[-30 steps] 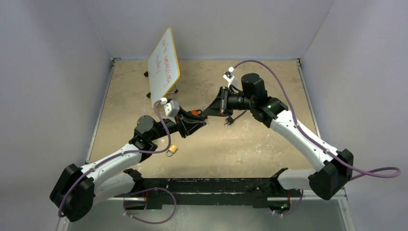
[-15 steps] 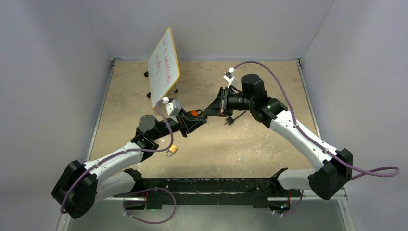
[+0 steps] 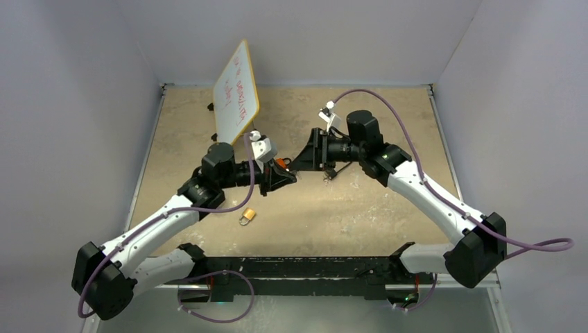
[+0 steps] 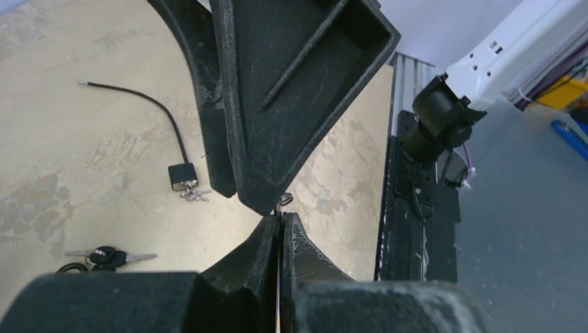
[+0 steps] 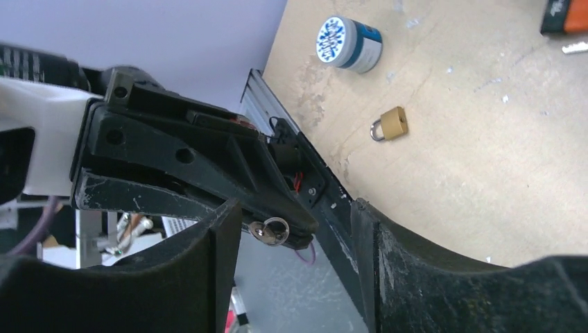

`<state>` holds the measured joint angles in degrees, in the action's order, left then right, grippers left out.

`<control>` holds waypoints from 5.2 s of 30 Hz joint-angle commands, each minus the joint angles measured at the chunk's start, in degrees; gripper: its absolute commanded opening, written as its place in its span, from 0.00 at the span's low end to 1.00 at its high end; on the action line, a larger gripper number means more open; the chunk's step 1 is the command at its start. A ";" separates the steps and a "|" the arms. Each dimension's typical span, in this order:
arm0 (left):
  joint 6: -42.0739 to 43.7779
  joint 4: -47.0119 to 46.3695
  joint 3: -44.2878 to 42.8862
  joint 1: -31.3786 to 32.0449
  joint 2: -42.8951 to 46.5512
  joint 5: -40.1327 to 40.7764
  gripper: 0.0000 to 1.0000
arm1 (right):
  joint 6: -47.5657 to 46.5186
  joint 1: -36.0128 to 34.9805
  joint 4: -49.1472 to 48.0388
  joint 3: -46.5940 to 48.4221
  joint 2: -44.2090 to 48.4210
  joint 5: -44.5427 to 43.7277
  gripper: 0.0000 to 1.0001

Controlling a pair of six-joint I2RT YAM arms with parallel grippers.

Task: Unlock with the key
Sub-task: Pick up the key from the center of the board.

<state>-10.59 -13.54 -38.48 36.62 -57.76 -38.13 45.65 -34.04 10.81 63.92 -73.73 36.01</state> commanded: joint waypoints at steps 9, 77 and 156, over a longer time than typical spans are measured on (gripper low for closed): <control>21.12 40.25 -18.45 -0.31 -6.48 -6.63 0.00 | -24.91 0.24 -3.77 1.75 -2.98 17.73 0.45; -50.57 8.35 -11.01 -3.74 10.81 37.99 0.66 | 19.28 2.01 -57.54 -13.90 6.25 -12.20 0.00; -3.35 29.57 -31.68 -3.72 -4.99 -3.07 0.00 | 14.41 4.33 -61.67 -20.05 11.04 2.54 0.61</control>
<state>-20.32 9.04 -65.67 33.04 -62.28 -36.14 68.73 -30.17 -52.07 42.11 -65.47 32.27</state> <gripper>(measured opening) 0.020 0.595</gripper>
